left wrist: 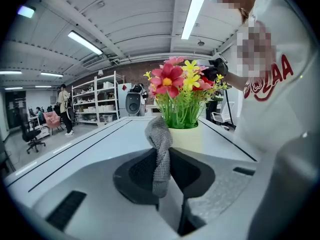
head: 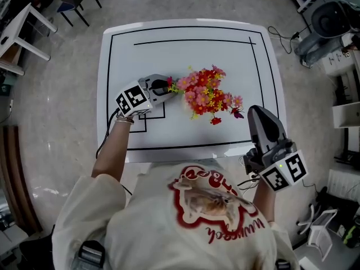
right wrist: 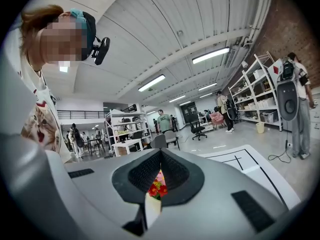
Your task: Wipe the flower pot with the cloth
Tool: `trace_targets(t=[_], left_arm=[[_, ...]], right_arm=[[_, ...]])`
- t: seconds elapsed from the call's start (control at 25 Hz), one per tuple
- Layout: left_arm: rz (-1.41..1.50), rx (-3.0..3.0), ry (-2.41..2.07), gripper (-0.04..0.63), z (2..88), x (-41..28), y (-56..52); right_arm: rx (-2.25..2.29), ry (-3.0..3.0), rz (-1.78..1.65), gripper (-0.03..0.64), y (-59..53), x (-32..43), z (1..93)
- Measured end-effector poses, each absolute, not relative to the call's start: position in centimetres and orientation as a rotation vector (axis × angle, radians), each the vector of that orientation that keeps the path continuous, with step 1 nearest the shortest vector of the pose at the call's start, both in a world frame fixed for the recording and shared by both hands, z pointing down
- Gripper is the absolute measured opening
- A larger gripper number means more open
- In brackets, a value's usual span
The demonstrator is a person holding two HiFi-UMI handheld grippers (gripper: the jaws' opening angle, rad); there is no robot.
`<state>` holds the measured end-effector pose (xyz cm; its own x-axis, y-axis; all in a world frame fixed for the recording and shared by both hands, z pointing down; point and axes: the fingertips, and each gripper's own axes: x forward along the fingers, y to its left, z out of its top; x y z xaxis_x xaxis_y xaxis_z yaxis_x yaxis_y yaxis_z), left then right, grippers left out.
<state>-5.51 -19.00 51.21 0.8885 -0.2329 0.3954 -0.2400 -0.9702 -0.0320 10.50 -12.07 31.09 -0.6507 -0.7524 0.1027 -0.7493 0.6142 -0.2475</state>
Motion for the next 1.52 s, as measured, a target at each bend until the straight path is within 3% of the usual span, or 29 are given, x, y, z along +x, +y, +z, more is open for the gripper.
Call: trace_targets(t=[1.52], left_arm=[[0.555,2.897,-0.642,0.072,51.1,-5.3,-14.3]], right_arm=[[-1.054,2.895,-0.488,0.002,-12.8,9.5,32.3]])
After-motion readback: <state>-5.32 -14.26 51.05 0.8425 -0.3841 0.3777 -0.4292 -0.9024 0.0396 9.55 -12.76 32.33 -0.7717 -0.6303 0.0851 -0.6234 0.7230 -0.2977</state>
